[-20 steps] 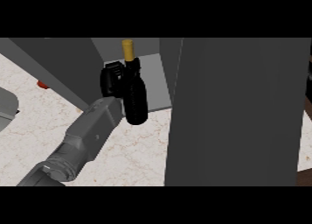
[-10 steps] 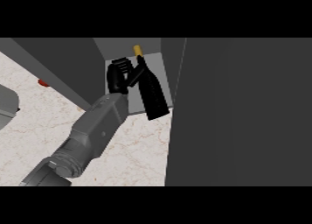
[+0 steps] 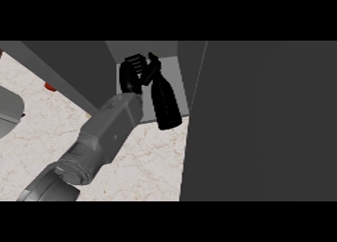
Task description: Pick up the wine, place it into the cabinet and close the cabinet
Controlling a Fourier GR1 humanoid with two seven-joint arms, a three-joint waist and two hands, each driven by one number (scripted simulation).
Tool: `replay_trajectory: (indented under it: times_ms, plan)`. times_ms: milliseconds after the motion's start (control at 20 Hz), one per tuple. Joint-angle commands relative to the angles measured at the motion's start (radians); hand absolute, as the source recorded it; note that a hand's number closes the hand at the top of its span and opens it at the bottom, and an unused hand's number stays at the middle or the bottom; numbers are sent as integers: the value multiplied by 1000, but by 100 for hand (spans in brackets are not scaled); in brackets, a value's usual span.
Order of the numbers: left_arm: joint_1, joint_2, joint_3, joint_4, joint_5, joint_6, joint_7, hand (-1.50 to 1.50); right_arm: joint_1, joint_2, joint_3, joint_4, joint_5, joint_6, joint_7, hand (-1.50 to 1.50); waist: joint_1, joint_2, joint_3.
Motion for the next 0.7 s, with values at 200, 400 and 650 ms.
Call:
replay_trajectory:
  times_ms: [200, 400, 650]
  plan:
    - [-21, 4, 12, 35, 2, 1, 31, 150, 15, -18, -38, -6, -23, 13, -1, -150, 24, 4, 1]
    - [-52, 36, -63, 77, -77, 99, 24, 150, 2, -11, -32, -2, -35, 16, -3, -150, 9, 12, 2]
    - [-25, 101, -128, 78, -144, 163, 31, 150, 13, -4, -19, -22, -32, 16, 3, -150, 2, 18, 1]
